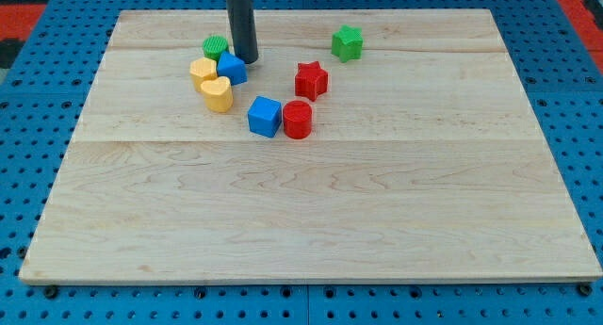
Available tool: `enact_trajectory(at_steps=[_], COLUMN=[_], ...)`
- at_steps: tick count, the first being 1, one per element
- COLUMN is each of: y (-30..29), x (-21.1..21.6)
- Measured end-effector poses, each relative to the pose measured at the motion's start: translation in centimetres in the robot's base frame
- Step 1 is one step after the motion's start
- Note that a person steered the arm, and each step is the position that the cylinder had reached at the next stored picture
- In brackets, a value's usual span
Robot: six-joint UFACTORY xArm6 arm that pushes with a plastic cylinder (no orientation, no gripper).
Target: Move green circle near green star
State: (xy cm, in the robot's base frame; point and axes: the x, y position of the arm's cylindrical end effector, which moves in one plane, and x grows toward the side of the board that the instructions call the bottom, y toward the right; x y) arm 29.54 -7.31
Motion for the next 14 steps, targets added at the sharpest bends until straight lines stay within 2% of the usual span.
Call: enact_trajectory(at_steps=[1,2,5,6,7,8,9,10,11,12,13,14], y=[1.0,4.5,8.6,10.2,10.2,3.9,1.7,1.9,-0.7,2.5,8.2,3.3], x=[0.8,0.7,6.9,10.1,16.3,15.0,10.8,10.3,8.5,7.9,3.4,-3.3])
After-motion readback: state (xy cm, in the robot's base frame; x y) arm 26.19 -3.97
